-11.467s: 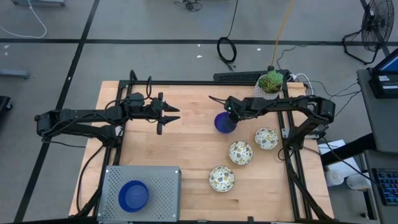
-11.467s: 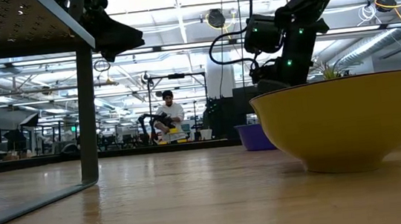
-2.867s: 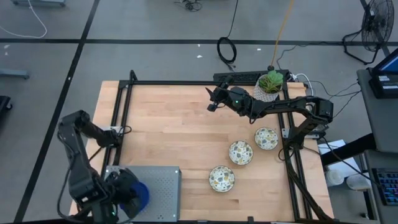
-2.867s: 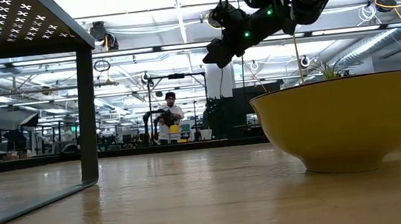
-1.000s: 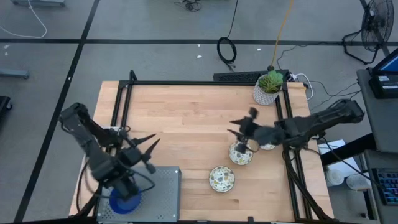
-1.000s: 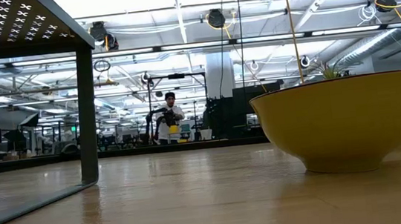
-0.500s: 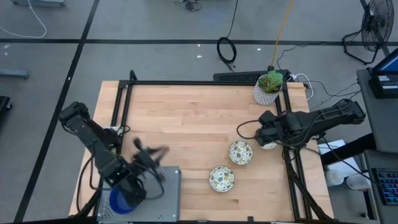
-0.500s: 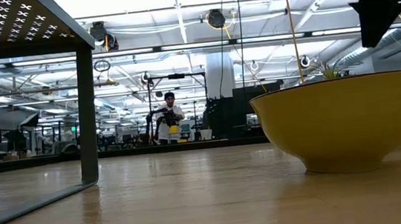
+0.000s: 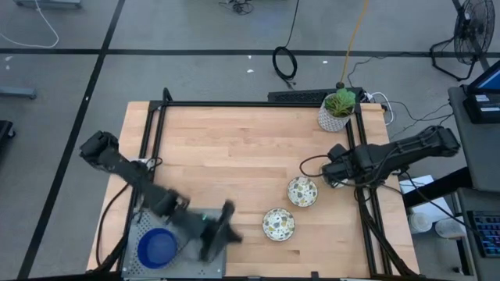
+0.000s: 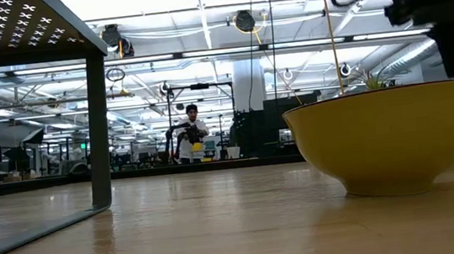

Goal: Pick & Place Mini bowls
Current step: Put the top white patterned bowl on the shelf

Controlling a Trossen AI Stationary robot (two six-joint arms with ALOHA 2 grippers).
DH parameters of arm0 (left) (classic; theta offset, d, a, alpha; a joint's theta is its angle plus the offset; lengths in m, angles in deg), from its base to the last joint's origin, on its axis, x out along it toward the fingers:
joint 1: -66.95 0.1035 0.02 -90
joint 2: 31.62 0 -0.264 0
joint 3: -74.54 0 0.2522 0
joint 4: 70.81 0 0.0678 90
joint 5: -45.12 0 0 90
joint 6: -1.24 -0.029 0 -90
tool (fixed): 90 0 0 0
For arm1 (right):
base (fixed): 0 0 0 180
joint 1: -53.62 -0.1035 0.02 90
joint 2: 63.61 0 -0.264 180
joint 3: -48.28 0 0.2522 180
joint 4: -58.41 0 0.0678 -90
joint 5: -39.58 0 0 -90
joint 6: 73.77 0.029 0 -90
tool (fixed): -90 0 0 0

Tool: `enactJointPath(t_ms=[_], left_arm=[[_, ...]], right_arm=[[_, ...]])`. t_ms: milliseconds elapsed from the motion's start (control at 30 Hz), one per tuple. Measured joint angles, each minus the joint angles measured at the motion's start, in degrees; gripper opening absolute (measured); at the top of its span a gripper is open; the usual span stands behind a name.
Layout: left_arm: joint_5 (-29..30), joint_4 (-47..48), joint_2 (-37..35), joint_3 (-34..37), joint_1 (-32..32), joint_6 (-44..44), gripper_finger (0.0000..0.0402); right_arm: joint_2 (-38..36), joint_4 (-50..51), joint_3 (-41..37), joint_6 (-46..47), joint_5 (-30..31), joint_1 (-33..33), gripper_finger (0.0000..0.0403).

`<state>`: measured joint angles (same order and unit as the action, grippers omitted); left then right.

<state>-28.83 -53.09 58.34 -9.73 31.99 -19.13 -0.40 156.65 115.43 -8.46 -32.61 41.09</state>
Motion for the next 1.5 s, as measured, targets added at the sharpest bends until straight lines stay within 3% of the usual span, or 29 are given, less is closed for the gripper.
enactJointPath(t_ms=[100, 233, 333, 633, 767, 933, 1233, 1500], left_arm=[[-0.88, -1.24, -2.33, 1.57, 7.44, 5.63, 0.003], [-14.28, -8.71, -2.76, 8.09, 16.64, 10.61, 0.0009], [-19.39, -15.64, -4.17, 10.12, 21.28, 14.88, 0.0005], [-6.97, -14.82, -8.81, 12.25, 21.18, 18.4, 0.001], [-6.83, -12.11, -8.92, 12.54, 19.5, 19.48, 0.0005], [-6.54, -12.97, -9.12, 12.44, 18.21, 19.62, 0.0026], [-6.52, -12.1, -9.04, 12.46, 17.23, 21.17, 0.0022], [-6.87, -10.72, -9.04, 12.46, 17.18, 24.13, 0.0005]], right_arm=[[-2.34, -0.53, -4.1, 1.07, -0.2, 2.22, 0.0141], [-7.3, -5.62, -9.04, 2.76, -3.16, 3.93, 0.0141], [-10.46, -10.77, -9.18, 3.04, -4.41, 3.1, 0.0141], [-13.81, -9.41, -11.83, 7.51, -3.71, 6.69, 0.0141], [-12.87, -9.41, -11.83, 7.48, -4.01, 9.72, 0.0141], [-10.43, -9.66, -11.83, 5.48, -4.67, 14.33, 0.0141], [-4.77, -13.06, -12.9, -8.43, -10.62, 23.22, 0.0141], [-1.34, -18.23, -16.0, -15.19, -10.55, 29.51, 0.0141]])
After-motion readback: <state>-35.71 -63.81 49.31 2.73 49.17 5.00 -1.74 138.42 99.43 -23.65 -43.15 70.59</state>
